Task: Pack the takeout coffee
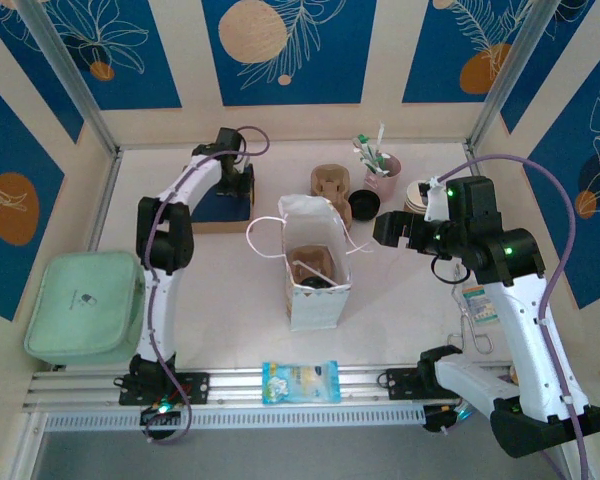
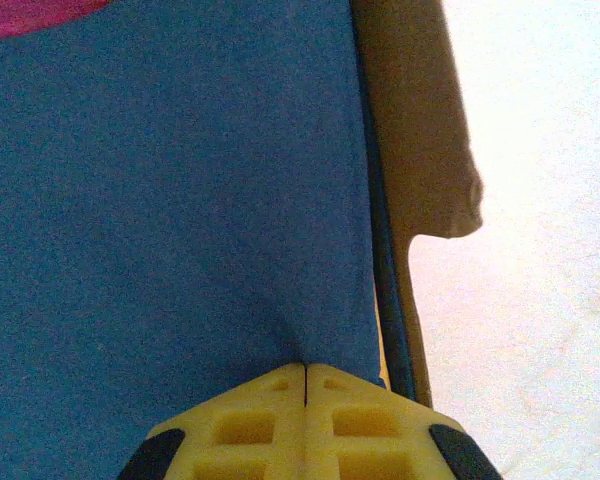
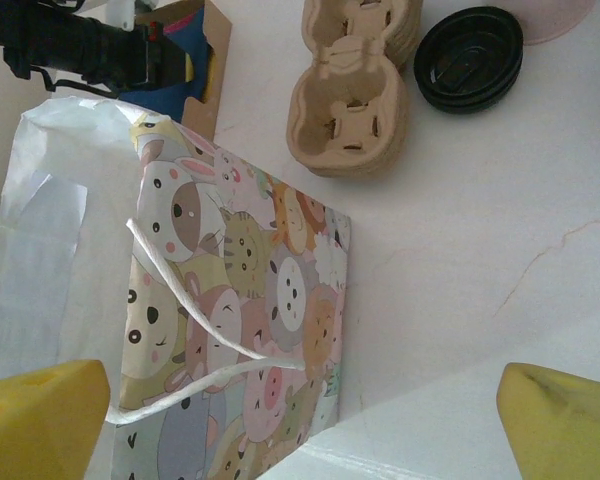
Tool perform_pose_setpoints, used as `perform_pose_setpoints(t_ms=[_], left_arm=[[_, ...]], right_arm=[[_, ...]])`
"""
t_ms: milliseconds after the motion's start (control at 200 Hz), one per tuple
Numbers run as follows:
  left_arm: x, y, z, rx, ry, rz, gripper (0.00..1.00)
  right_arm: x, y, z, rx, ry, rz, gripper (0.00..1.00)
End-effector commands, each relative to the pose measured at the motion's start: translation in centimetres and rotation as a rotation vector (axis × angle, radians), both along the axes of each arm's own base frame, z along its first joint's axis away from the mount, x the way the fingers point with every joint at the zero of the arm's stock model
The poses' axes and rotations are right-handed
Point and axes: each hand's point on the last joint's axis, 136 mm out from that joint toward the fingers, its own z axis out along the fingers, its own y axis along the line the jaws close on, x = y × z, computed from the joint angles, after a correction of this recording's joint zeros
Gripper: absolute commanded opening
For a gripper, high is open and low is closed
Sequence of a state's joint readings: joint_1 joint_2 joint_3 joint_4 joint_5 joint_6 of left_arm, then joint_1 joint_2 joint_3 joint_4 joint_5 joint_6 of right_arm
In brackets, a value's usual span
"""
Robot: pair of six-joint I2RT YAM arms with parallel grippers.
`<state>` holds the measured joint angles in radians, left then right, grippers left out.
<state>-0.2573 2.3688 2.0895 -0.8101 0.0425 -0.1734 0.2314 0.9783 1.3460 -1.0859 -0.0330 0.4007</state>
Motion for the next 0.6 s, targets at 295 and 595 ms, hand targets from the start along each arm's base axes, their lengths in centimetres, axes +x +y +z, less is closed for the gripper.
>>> perform_pose_setpoints(t_ms=[295, 595], left_arm=[[-0.5, 1.3, 3.7, 0.007, -0.045, 0.003, 0.0], [-0.5, 2.2, 5.2, -0.019, -0.071, 0.02, 0.0]], right_arm=[[-0.7, 0.3, 0.2, 0.028, 0.009, 0.011, 1.0], [-0.8, 0.4, -0.1, 0.032, 0.019, 0.014, 0.99]])
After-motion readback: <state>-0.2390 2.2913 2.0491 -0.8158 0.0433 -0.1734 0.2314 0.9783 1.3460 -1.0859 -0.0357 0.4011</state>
